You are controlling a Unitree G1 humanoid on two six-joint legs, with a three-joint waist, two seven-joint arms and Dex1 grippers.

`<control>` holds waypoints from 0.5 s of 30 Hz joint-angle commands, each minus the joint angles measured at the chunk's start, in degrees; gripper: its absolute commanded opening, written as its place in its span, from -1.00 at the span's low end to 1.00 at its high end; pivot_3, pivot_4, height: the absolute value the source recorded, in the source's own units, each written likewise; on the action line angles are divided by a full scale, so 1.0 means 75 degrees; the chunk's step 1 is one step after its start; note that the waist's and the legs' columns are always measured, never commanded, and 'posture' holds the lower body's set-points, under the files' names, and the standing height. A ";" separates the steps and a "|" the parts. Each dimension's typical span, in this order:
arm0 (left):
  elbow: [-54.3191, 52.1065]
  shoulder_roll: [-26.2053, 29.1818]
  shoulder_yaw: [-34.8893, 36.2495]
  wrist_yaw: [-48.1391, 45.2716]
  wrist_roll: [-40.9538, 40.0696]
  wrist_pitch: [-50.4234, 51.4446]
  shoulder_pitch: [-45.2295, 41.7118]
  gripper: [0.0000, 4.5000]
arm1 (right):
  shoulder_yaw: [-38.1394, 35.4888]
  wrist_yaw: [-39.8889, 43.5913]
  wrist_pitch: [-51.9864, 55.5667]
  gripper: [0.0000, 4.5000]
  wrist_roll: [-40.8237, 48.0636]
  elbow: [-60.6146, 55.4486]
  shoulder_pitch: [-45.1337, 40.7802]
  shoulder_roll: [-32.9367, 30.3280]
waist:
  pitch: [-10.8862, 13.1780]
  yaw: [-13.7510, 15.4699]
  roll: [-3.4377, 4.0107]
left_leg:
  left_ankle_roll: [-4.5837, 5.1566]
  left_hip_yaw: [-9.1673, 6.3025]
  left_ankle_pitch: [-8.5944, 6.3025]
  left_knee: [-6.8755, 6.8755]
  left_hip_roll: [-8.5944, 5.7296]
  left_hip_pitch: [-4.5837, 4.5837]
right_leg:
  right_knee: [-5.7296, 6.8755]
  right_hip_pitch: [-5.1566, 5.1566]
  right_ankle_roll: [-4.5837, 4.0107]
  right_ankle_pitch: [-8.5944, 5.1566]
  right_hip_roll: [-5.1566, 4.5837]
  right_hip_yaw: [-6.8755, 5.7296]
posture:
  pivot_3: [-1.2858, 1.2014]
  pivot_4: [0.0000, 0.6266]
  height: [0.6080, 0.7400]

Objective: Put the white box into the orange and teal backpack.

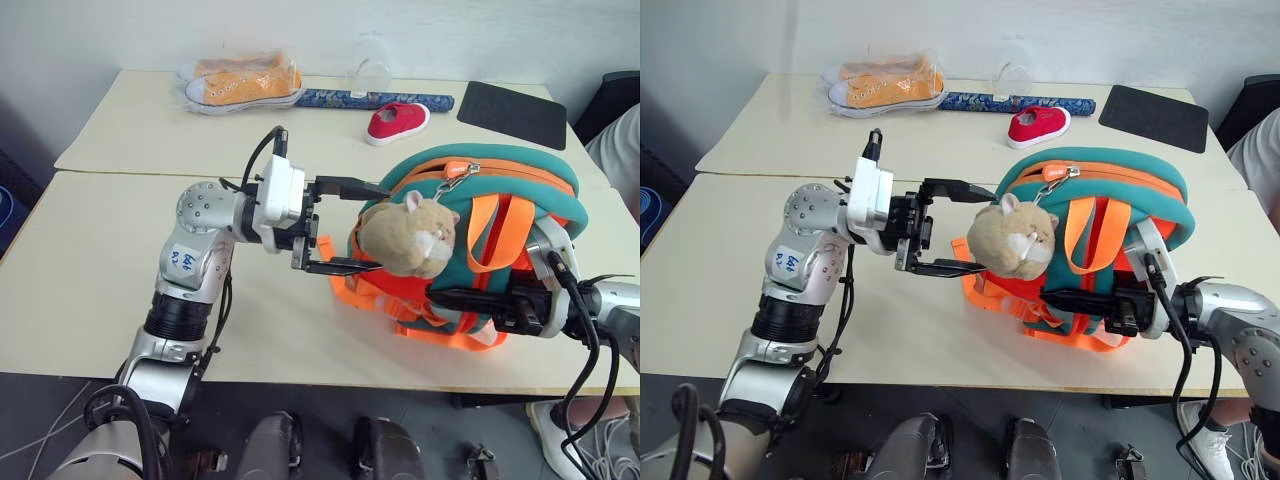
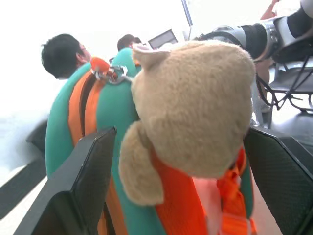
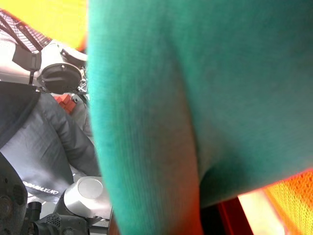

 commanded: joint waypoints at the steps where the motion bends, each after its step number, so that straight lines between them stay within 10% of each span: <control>1: -0.0015 -0.0239 -0.0143 0.0597 0.0525 -0.0618 -0.0059 0.62 | 0.0037 0.0108 -0.0073 -1.00 -0.0039 -0.0041 -0.0056 0.0085 | 0.0000 0.0012 0.0000 | 0.0000 0.0000 0.0000 0.0000 0.0000 0.0000 | 0.0000 0.0001 0.0000 0.0000 0.0000 -0.0001 | 0.03 -0.52 1.00; 15: 0.0552 0.0060 0.0572 0.1273 0.0123 -0.0185 -0.0266 -0.93 | -0.0229 -0.0247 -0.0159 -1.00 0.0010 -0.0194 0.0213 0.0310 | 0.0000 0.0020 0.0000 | 0.0006 -0.0005 0.0003 0.0003 -0.0003 -0.0001 | -0.0003 0.0008 0.0012 0.0007 -0.0002 -0.0003 | 0.03 -0.52 1.00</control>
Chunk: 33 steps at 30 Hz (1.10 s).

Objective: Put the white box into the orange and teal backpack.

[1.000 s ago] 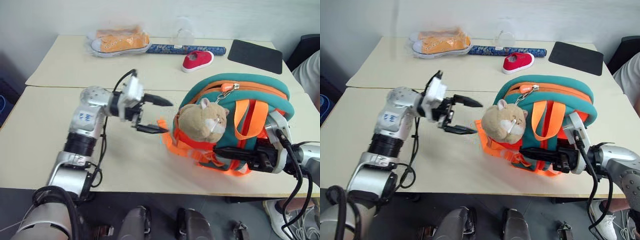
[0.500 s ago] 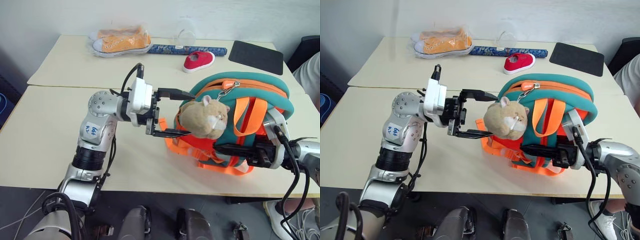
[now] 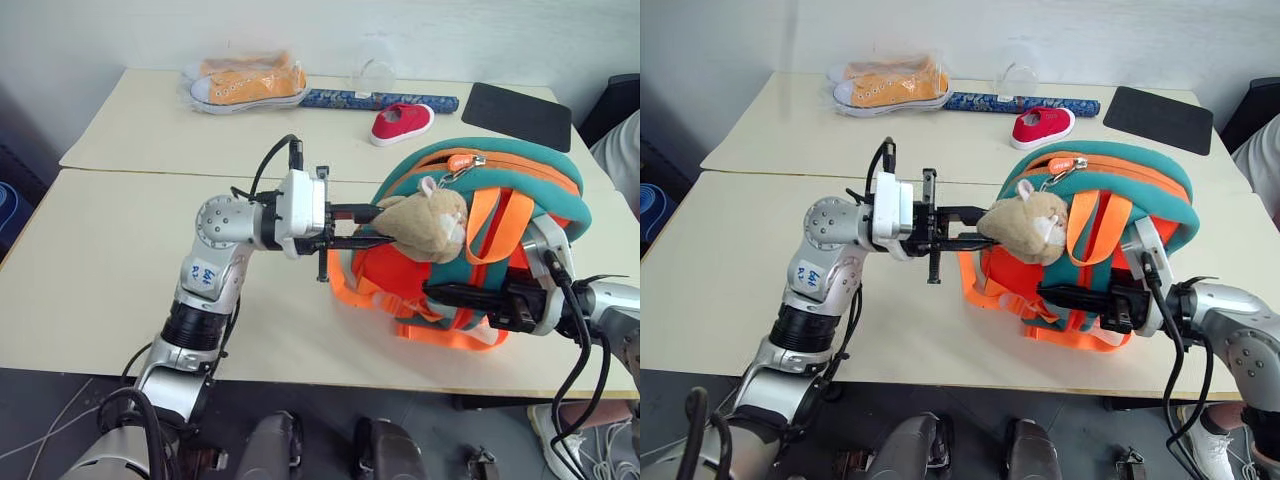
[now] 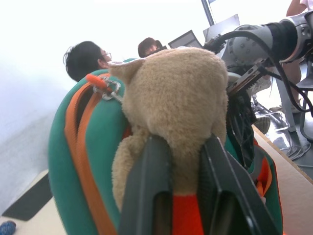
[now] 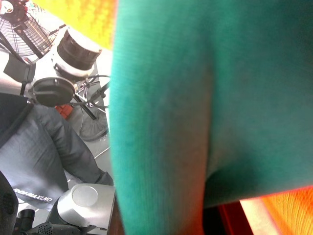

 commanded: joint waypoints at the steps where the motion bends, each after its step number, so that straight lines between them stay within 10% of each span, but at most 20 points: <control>1: 0.0893 0.0450 0.0792 0.0587 0.0054 0.0114 -0.0598 -0.93 | -0.0277 -0.0059 -0.0048 -1.00 0.0053 -0.0130 0.0209 0.0073 | 0.0000 0.0005 0.0000 | 0.0000 -0.0001 0.0000 0.0002 0.0000 -0.0001 | -0.0002 0.0000 0.0000 0.0000 0.0000 -0.0002 | 0.03 -0.52 1.00; 12: 0.3684 0.1748 0.0613 0.1315 0.1620 0.0178 -0.1261 -0.93 | -0.0798 -0.0355 -0.0080 -1.00 0.0134 -0.0240 0.0869 0.0204 | 0.0000 0.0010 -0.0001 | 0.0008 0.0006 0.0003 0.0000 -0.0008 -0.0001 | 0.0025 -0.0005 0.0006 0.0003 0.0004 -0.0008 | 0.03 -0.52 1.00; 27: 0.1320 0.1077 -0.0103 0.1042 0.1043 0.2025 0.1360 -0.93 | -0.0528 -0.1181 -0.1045 -1.00 -0.0575 -0.0304 0.0905 0.1244 | -0.0002 -0.0008 0.0003 | -0.0006 0.0001 -0.0006 -0.0002 -0.0004 0.0002 | 0.0002 -0.0011 0.0006 0.0003 -0.0010 0.0013 | 0.03 -0.52 1.00; 33: 0.0142 0.2024 0.0742 0.0636 0.0463 0.2100 0.2350 -0.26 | -0.0288 -0.0283 -0.2441 -0.15 -0.1989 -0.0439 0.1529 0.0964 | -0.0004 -0.0033 0.0008 | -0.0009 0.0008 -0.0007 -0.0011 -0.0002 0.0000 | 0.0035 -0.0021 0.0004 0.0002 -0.0002 0.0013 | 0.03 -0.52 1.00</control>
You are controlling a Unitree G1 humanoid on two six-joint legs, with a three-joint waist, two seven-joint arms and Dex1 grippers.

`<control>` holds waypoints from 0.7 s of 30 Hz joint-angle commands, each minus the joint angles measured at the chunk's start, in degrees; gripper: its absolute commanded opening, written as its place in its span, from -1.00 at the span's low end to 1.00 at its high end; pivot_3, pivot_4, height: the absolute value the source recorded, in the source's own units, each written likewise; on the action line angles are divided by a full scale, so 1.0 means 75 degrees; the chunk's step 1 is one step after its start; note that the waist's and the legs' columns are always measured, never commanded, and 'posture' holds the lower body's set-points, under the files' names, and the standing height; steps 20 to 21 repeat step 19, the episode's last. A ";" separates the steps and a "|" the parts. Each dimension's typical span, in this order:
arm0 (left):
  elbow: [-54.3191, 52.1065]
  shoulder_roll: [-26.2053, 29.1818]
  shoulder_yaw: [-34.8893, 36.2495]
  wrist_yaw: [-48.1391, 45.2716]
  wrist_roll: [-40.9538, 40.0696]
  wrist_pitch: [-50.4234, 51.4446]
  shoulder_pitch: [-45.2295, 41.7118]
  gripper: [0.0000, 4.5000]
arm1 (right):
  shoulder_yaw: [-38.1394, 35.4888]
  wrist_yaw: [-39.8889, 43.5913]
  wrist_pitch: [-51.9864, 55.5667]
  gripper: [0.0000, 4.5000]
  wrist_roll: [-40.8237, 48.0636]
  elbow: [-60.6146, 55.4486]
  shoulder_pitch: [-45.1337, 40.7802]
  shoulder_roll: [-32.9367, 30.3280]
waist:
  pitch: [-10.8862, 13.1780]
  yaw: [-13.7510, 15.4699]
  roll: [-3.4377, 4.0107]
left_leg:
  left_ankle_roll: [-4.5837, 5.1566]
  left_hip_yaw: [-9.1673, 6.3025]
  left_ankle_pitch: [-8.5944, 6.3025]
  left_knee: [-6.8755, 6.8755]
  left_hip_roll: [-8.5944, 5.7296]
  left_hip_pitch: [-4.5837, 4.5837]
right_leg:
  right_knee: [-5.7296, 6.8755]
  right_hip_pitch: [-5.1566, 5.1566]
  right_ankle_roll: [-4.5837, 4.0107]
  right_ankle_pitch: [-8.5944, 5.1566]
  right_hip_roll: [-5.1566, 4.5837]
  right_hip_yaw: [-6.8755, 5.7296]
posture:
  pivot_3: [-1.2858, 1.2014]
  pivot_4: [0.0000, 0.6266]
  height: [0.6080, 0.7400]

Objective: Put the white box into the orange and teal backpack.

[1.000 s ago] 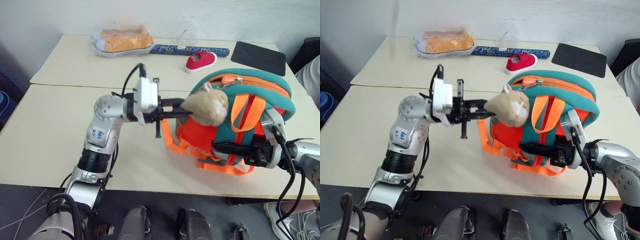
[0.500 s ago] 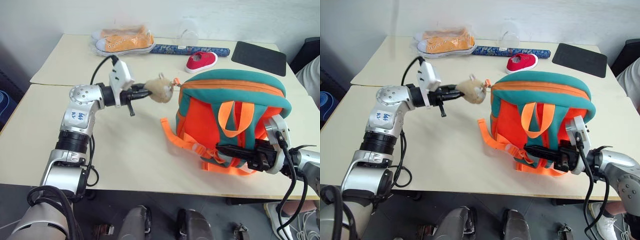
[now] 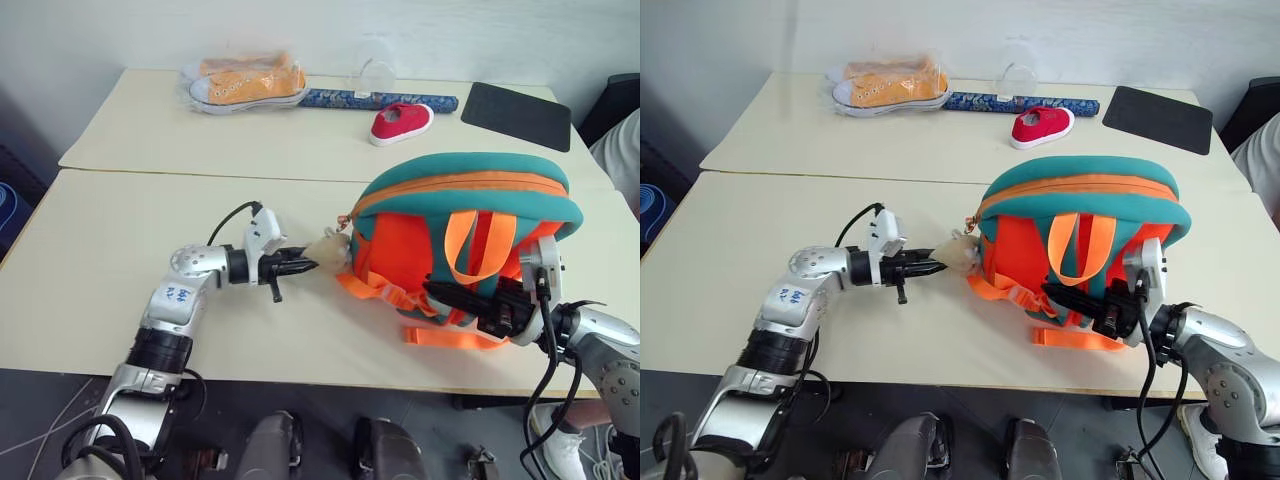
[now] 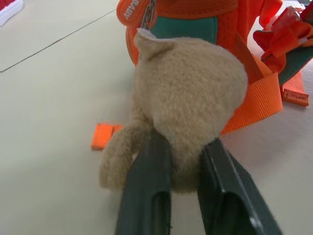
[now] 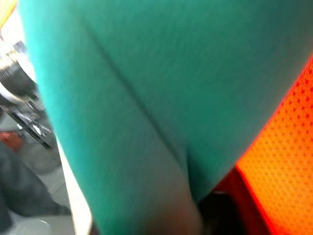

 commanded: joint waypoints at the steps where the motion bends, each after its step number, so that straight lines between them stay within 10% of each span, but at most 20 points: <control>1: -0.0835 0.0711 0.0679 -0.0520 -0.0497 -0.0045 0.0734 -0.10 | -0.0280 0.0660 -0.1096 0.01 -0.0805 -0.0084 0.0445 -0.0352 | 0.0000 -0.0028 0.0003 | -0.0001 0.0008 0.0000 -0.0003 0.0000 0.0002 | -0.0001 -0.0002 -0.0001 0.0000 0.0001 0.0003 | 0.03 -0.52 1.00; 8: -0.2061 0.2361 0.2099 -0.1450 -0.0742 -0.0793 0.3562 0.84 | -0.1448 0.1811 -0.3522 1.00 -0.2194 0.1385 0.1430 -0.0865 | 0.0000 -0.0036 0.0005 | -0.0035 0.0019 -0.0021 -0.0018 0.0003 0.0011 | -0.0045 -0.0005 -0.0002 -0.0001 -0.0004 0.0019 | 0.03 -0.52 1.00; 21: -0.2079 0.2405 0.3656 -0.0725 -0.0629 -0.1673 0.5141 0.84 | -0.1311 0.3034 -0.7444 1.00 -0.3467 0.5680 0.0252 -0.1380 | 0.0000 -0.0057 0.0007 | -0.0064 0.0060 -0.0018 -0.0107 0.0002 0.0099 | -0.0058 0.0014 -0.0018 -0.0009 -0.0010 0.0067 | 0.03 -0.52 1.00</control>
